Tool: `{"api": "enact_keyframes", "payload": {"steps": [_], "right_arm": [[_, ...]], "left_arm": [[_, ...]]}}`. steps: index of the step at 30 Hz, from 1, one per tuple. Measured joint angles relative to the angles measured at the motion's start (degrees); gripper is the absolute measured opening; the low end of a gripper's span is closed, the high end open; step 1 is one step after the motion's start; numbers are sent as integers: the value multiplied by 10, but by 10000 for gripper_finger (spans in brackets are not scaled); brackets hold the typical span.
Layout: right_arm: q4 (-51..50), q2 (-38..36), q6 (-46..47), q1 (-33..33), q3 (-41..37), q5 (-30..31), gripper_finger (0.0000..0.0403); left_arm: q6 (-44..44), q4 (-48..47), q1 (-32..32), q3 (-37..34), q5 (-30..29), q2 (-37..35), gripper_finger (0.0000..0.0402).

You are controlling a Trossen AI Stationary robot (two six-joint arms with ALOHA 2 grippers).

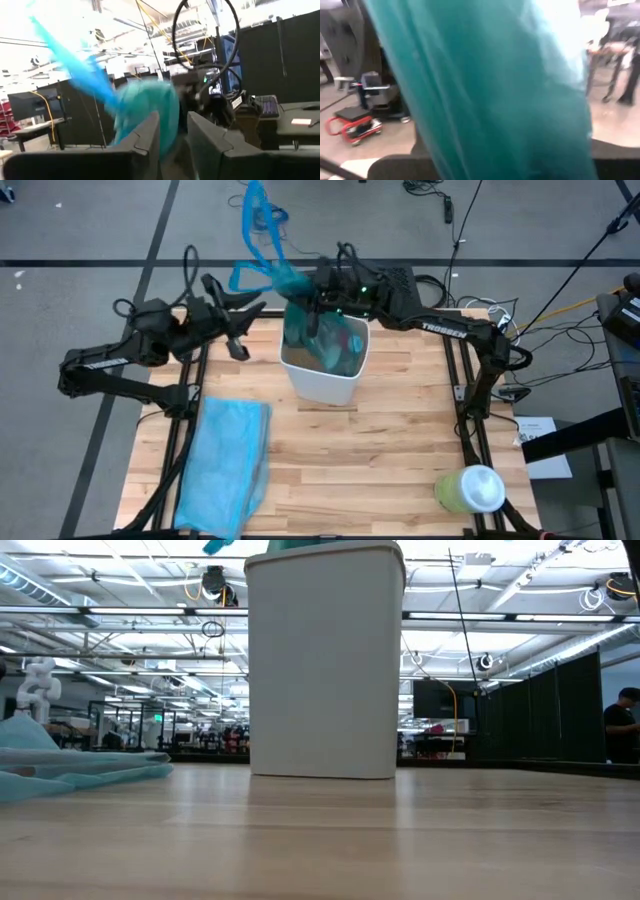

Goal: Place trash/remove bag and relplace
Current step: Remove the trash bag from the trash bin

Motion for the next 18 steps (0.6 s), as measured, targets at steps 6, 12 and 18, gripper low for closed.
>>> {"api": "enact_keyframes", "payload": {"steps": [6,12,18], "right_arm": [[-64,0,-73,-8,106,69,0],[-157,0,-139,-37,223,152,0],[-247,-4,-156,-83,296,218,0]], "left_arm": [[-15,-6,0,0,-1,-20,122],[-15,-21,0,0,-7,-19,123],[-13,-37,0,0,-34,-19,123]]}}
